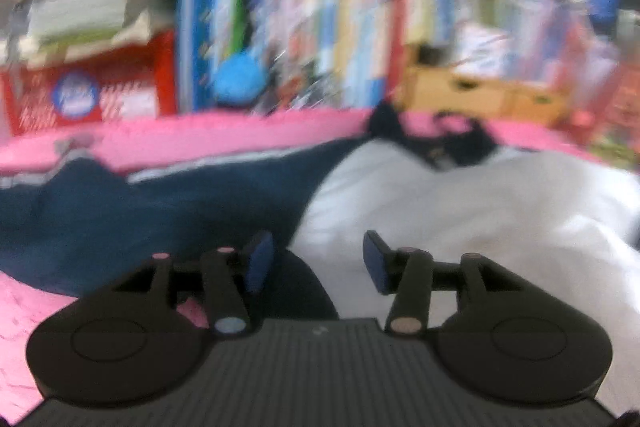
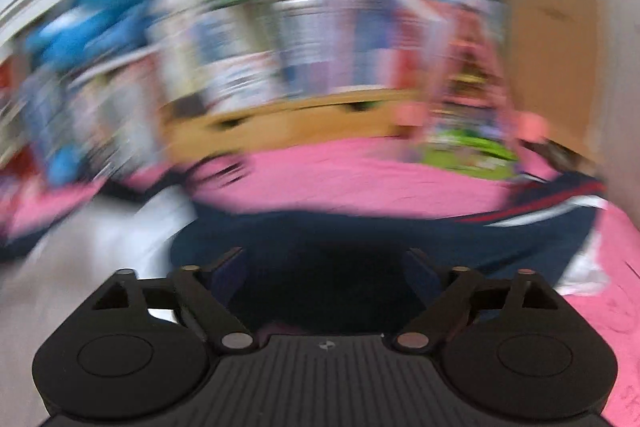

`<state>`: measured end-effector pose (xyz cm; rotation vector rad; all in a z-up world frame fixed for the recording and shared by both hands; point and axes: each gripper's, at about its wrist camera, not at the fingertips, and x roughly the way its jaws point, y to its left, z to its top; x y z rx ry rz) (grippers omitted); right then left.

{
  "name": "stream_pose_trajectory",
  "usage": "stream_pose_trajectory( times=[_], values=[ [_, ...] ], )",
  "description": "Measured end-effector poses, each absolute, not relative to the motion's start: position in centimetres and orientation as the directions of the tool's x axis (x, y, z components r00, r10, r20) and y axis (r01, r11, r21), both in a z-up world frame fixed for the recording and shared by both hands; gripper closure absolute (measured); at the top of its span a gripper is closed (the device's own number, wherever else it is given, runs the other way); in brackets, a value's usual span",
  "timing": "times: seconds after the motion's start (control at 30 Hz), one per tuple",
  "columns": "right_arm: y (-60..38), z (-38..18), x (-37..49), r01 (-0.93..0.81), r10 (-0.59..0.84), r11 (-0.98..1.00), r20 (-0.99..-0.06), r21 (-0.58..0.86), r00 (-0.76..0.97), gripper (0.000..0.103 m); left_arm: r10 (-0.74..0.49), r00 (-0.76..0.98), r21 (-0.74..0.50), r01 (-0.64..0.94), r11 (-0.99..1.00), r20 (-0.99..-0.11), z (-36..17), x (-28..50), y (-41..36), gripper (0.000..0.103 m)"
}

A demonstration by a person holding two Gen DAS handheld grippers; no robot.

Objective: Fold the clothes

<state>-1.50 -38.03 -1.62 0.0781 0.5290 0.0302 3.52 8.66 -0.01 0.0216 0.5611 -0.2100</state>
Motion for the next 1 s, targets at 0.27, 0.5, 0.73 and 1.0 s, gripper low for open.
stream_pose_trajectory(
  times=[0.27, 0.5, 0.73, 1.0],
  values=[
    [-24.9, -1.7, -13.4, -0.58, 0.408, 0.801, -0.575, -0.148, 0.709, 0.001, -0.306, 0.801, 0.083, 0.402, 0.912, -0.515, 0.8, -4.3, 9.1, 0.048],
    [-16.2, -3.5, -17.6, -0.634, 0.348, 0.61, -0.559, -0.475, 0.753, 0.0, -0.335, 0.787, 0.083, 0.436, 0.896, -0.518, 0.3, -10.1, 7.1, 0.046],
    [-16.7, -1.0, -15.6, -0.446, 0.25, 0.787, -0.441, -0.427, 0.862, 0.0, -0.342, 0.812, 0.166, 0.463, 0.87, -0.474, 0.4, -15.5, 5.0, 0.038],
    [-19.4, 1.2, -13.3, -0.229, 0.129, 0.931, -0.329, -0.285, 0.936, 0.0, -0.241, 0.883, 0.343, 0.389, 0.855, -0.402, -1.1, -15.3, 0.4, 0.036]
  ],
)
